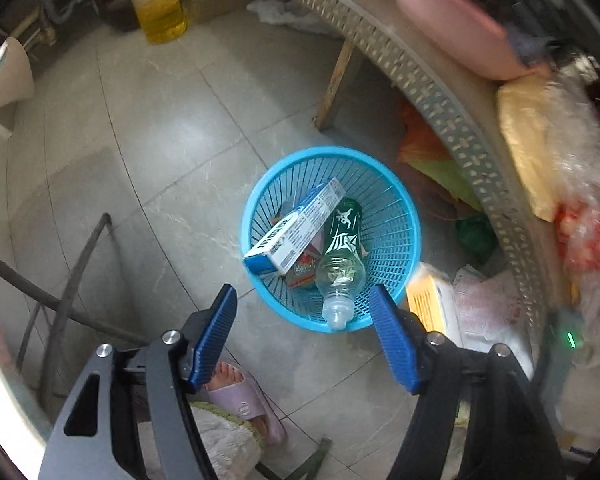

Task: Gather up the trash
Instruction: 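Open both tools over the wastebasket to drop the two boxes, then move both open tools back to the table toward the red can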

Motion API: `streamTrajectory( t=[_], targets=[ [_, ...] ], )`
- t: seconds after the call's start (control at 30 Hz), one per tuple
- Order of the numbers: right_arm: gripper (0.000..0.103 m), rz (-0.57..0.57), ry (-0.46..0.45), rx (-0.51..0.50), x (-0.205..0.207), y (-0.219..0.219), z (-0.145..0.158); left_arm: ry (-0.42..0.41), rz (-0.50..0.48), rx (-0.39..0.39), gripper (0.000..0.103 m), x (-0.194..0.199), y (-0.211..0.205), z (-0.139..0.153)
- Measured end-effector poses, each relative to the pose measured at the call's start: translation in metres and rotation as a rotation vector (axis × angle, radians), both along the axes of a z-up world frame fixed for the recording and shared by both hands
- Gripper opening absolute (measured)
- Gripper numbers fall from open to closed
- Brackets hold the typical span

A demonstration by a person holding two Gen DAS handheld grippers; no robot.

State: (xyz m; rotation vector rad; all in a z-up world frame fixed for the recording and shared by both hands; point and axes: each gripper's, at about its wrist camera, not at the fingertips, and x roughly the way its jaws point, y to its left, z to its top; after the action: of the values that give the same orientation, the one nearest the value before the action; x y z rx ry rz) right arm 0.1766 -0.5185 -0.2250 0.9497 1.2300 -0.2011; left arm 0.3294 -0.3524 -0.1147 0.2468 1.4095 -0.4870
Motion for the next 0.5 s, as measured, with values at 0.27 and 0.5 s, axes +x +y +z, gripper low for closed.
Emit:
streamTrajectory(
  t=[0.27, 0.5],
  targets=[
    [0.084, -0.009, -0.051, -0.153, 0.061, -0.007, -0.009, -0.111, 0.007, -0.16, 0.072, -0.035, 0.065, 0.077],
    [0.084, -0.056, -0.004, -0.228, 0.05, -0.009, -0.016, -0.22, 0.043, -0.243, 0.077, -0.075, 0.131, 0.115]
  ],
)
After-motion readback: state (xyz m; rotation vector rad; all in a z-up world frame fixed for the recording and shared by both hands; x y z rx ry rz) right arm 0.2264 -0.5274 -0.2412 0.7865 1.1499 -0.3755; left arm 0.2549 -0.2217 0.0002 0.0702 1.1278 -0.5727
